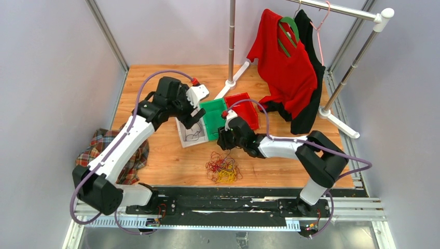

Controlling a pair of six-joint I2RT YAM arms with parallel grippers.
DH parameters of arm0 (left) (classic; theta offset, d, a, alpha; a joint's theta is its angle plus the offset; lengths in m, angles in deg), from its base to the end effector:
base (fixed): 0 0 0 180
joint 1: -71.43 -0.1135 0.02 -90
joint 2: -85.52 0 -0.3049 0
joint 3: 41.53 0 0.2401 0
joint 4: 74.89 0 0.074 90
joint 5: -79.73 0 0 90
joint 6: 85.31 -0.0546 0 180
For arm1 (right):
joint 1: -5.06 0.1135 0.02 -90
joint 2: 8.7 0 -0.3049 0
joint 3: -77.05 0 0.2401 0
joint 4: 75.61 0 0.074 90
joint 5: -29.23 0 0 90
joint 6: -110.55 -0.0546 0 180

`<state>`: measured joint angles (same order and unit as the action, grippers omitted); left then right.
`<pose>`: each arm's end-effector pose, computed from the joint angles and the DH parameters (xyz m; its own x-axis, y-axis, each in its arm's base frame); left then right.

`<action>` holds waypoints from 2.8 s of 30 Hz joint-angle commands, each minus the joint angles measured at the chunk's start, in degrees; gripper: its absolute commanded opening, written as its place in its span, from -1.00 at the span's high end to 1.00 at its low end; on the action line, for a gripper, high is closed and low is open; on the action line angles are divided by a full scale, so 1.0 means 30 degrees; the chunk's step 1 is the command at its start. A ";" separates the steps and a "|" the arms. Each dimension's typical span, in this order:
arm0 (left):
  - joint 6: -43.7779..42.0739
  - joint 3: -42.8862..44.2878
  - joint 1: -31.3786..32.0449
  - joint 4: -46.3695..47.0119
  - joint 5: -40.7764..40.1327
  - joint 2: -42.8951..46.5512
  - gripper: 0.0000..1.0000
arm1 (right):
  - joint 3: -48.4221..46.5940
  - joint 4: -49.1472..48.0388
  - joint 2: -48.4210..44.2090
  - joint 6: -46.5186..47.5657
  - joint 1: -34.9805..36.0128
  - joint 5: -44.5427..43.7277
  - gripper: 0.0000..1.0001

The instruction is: Untangle the cables

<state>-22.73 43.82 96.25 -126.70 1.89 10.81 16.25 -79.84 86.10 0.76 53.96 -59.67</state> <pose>0.2415 -0.1244 0.3681 -0.2751 0.6232 -0.7320 0.7671 0.6013 0.2236 0.2334 0.2691 0.2192 -0.5659 -0.1338 -0.8135 -0.6087 0.7333 0.3029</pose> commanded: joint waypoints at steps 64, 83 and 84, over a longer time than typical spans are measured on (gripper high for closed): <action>-0.7790 0.2076 0.0975 -0.4620 0.8757 0.5917 0.93 | -0.5401 0.4196 -0.7235 0.0514 0.1808 0.7351 0.99; -0.4664 0.6488 0.2245 -0.4607 0.8992 0.5716 0.99 | -0.2819 0.0946 -0.5182 0.3349 0.4528 -0.0453 0.16; -0.4590 0.6753 0.2245 -0.4611 0.9017 0.5709 0.99 | -0.2764 0.0760 -0.5012 0.3360 0.4528 -0.0639 0.18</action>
<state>-38.75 61.15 102.43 -141.37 27.68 27.92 6.79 -73.15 69.62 8.74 67.23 -55.50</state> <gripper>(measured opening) 0.017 0.426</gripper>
